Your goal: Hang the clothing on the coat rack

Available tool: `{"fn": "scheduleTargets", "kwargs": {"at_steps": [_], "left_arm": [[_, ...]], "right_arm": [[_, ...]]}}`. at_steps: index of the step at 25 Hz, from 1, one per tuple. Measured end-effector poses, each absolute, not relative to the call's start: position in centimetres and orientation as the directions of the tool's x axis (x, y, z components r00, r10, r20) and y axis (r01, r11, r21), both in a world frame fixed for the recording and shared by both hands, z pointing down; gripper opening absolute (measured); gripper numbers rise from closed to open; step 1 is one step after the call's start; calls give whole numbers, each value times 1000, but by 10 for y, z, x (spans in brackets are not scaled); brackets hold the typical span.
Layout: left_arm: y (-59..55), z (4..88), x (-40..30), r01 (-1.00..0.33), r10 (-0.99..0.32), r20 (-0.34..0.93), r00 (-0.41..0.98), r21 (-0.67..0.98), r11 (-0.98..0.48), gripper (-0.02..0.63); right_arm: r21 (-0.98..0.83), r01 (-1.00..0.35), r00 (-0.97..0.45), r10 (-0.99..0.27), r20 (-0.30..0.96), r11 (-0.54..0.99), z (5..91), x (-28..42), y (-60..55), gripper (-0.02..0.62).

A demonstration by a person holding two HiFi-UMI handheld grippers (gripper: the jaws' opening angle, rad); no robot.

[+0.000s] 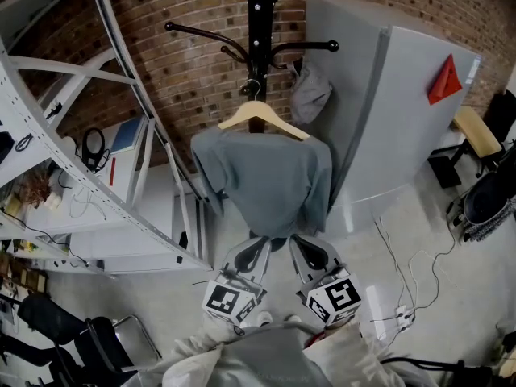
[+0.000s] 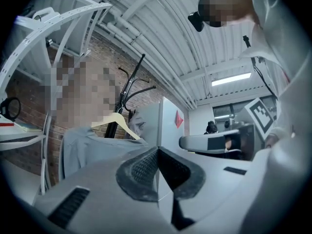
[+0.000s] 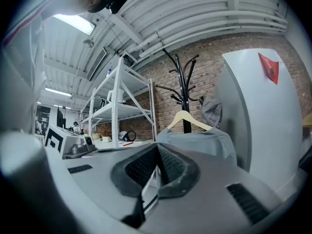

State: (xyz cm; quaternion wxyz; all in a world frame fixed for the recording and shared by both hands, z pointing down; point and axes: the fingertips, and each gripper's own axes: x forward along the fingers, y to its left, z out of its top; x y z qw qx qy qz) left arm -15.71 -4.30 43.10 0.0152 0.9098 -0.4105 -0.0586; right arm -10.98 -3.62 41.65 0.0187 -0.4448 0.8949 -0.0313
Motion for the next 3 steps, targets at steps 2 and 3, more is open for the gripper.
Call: {"fn": "scheduleTargets", "kwargs": {"at_steps": [2,3], "left_arm": [[-46,436,-149,-745,-748,-95,657,71,-663,9],[-48,438,-145,-745,-748,-95,657,68,-664,9]], "right_arm": [[-74,-793,-606,-796,-6,605,417,-101,-37,21],[-75,-792,-607,-795,-7,605,417,-97,-38,21]]}}
